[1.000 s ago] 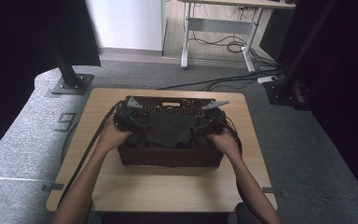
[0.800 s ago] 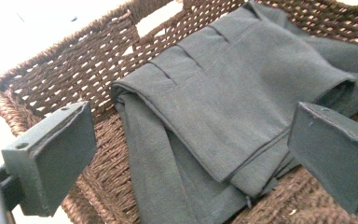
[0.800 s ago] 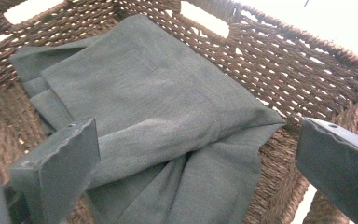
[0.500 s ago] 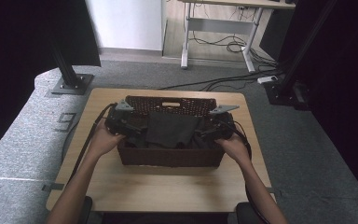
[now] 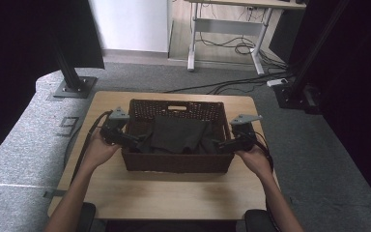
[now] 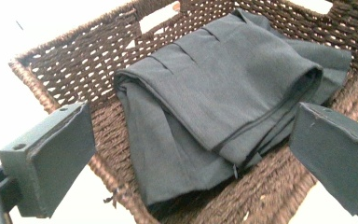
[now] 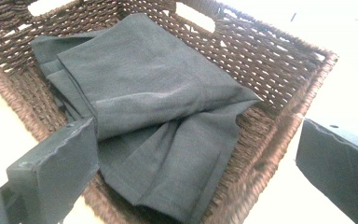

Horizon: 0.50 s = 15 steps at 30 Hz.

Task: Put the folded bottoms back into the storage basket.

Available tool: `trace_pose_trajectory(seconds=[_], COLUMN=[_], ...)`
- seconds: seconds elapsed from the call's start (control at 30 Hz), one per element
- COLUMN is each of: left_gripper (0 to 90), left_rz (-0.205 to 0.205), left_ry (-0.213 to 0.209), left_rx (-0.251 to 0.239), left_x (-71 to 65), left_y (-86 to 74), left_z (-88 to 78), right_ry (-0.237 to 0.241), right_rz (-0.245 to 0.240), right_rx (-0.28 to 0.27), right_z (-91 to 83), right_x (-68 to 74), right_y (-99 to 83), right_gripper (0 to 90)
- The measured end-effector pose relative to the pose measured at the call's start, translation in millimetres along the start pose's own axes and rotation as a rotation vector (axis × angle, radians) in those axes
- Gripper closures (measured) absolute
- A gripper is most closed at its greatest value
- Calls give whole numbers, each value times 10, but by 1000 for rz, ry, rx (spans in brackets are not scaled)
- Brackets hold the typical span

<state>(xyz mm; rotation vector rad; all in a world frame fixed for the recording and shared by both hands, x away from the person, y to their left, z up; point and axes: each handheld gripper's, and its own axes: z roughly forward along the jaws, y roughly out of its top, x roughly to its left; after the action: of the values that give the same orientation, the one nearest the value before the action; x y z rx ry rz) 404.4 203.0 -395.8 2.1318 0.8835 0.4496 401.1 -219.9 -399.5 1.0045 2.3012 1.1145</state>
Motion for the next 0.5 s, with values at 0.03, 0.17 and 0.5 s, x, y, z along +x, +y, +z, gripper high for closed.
trace_pose_trajectory(seconds=[0.03, 0.17, 0.5], left_gripper=[5, 8, 6], left_rz=[2, 14, -9], left_ry=[2, 18, -8], left_rx=[0, 0, -27], left_x=[-5, -27, -102], left_y=[-17, -120, -407], left_z=[-11, -69, -182], right_ry=[-1, -1, -22], right_rz=[3, 8, 3], right_rx=[-3, -9, -7], right_z=[-28, -99, -271], right_x=[0, 1, 34], right_y=[-23, -126, -444], right_gripper=[0, 0, 0])
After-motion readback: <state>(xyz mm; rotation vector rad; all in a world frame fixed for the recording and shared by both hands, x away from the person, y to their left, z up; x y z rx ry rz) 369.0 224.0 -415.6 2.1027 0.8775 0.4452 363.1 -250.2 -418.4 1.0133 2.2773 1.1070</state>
